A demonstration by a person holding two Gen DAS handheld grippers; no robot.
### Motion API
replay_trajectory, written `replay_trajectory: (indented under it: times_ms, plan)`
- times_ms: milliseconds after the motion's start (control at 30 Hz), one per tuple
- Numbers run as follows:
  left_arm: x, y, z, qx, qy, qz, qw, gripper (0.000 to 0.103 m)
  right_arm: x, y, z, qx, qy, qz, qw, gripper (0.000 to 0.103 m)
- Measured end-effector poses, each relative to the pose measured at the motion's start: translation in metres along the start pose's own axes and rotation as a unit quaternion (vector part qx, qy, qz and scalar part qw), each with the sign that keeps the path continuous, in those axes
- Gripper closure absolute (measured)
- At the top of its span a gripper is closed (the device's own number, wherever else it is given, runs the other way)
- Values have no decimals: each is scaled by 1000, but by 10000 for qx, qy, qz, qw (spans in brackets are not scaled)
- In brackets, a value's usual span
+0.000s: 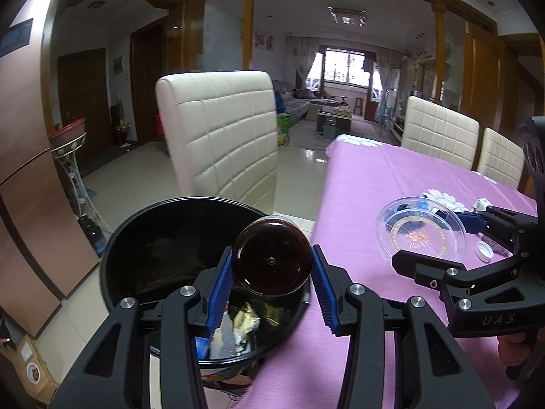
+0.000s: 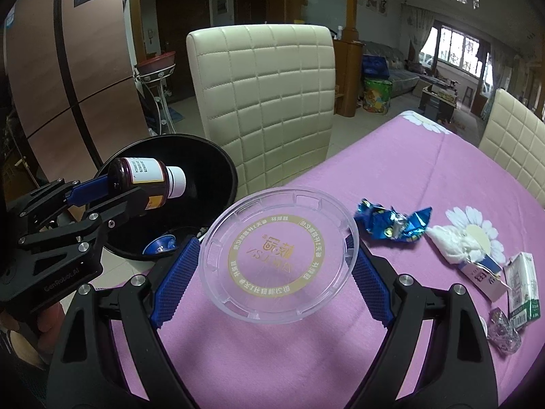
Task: Collect trash
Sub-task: 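Carry the brown bottle over the black bin and release it with the left tool, then move the clear lid over the bin and release it with the right tool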
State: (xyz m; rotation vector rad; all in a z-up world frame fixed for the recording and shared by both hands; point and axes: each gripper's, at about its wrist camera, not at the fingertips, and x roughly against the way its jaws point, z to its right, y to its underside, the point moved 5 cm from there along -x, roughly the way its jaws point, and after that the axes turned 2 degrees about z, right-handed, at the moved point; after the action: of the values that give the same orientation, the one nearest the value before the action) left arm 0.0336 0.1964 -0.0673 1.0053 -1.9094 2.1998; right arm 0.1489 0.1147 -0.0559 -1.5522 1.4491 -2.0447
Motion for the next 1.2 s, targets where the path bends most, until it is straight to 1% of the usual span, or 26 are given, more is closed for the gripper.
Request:
replay_trajectory:
  times_ms: [200, 367, 533, 567, 600, 633, 667, 700, 767, 867, 1200]
  plan:
    - [-2, -3, -25, 180, -238, 32, 9996, 60, -6, -8, -17, 152, -41, 41, 9999, 18]
    - [-7, -2, -39, 258, -381, -14, 9989, 60, -10, -9, -23, 186, -71, 26, 9998, 18]
    - [-11, -1, -47, 315, -395, -52, 9987, 59, -12, -8, -25, 164, -81, -12, 9998, 18]
    - [-11, -1, -47, 311, -402, -26, 9987, 55, -13, -8, -25, 165, -85, -22, 9998, 18]
    - [-10, -2, -47, 285, -372, -4, 9989, 42, -13, -8, -26, 166, -84, -27, 9998, 18]
    - [-9, -1, -46, 277, -376, 14, 9989, 32, -13, -8, -26, 167, -82, -31, 9998, 18]
    - [-7, -2, -46, 295, -402, 68, 9987, 19, -13, -8, -26, 168, -85, -36, 9998, 18]
    - [-5, -3, -47, 330, -413, 133, 9985, 17, -13, -8, -26, 165, -91, -34, 9998, 18]
    - [-4, -5, -47, 343, -387, 185, 9985, 16, -13, -7, -26, 161, -93, -35, 9998, 18]
    - [-6, -5, -49, 328, -487, 159, 9981, 16, -14, -7, -27, 169, -91, -40, 9998, 18]
    - [-7, -2, -52, 384, -453, 83, 9982, 16, -15, -6, -29, 202, -76, -87, 9997, 18]
